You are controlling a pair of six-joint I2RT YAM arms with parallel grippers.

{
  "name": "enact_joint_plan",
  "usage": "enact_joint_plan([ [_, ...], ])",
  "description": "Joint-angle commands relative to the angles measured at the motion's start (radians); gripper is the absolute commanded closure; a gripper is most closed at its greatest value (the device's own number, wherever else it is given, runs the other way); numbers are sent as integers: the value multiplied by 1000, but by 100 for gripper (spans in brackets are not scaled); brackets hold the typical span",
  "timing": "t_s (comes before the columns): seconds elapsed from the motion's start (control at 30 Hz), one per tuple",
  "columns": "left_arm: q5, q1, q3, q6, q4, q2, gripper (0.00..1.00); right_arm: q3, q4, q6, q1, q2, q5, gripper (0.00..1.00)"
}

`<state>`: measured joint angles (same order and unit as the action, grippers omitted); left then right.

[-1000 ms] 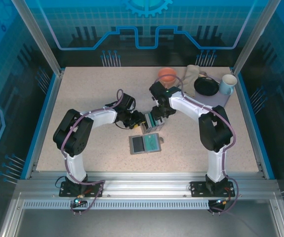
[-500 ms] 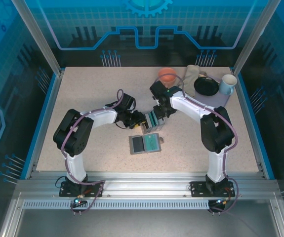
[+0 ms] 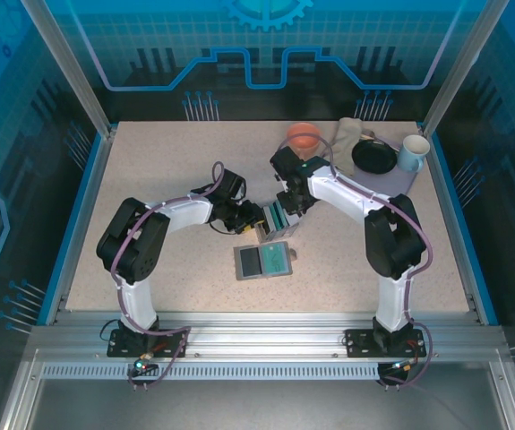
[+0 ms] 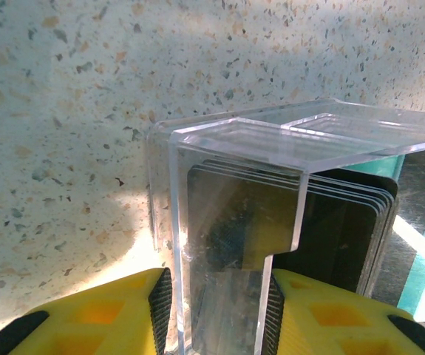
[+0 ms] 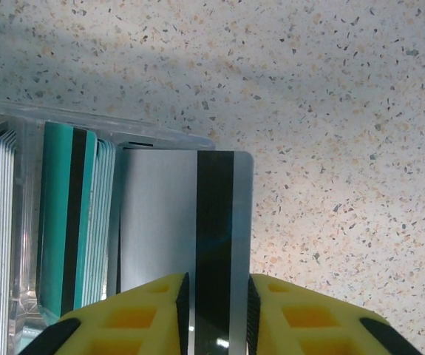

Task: Put the credit cards into the card holder
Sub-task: Pick up the credit card from the storage box.

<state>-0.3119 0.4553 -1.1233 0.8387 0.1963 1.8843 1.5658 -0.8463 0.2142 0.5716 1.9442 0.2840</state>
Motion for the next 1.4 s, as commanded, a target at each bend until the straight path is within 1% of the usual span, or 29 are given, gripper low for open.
enact_joint_plan([
  [0.0,20,-6,2,-10,54,27,60,18,-42,-9,10,-28,34,76],
  [0.17,20,-6,0,-10,55,27,60,18,-40,-7,12,-43,27,82],
  [0.23,18,-6,-1,-10,55,27,60,14,-34,-6,15,-52,20,86],
  [0.4,17,-6,-1,-10,55,26,61,18,-36,2,21,-73,18,87],
  [0.57,16,-6,0,-15,54,14,60,15,-32,11,21,-102,-5,94],
  [0.63,15,-6,4,-15,52,5,60,19,-35,16,22,-112,-29,96],
  [0.77,10,-7,8,-21,47,-21,58,13,-17,43,17,-160,-126,100],
  [0.9,5,-6,15,-27,38,-60,56,-13,5,95,-11,-207,-227,100],
  [1.1,-9,-6,35,-37,29,-136,50,-129,89,186,-49,-332,-316,100],
  [1.17,-8,-6,57,-38,29,-178,49,-216,168,206,-53,-393,-397,100],
  [1.27,23,-6,107,-38,58,-257,47,-323,238,239,-50,-460,-490,100],
  [1.37,39,-6,176,-32,85,-327,46,-438,292,312,-18,-505,-499,100],
])
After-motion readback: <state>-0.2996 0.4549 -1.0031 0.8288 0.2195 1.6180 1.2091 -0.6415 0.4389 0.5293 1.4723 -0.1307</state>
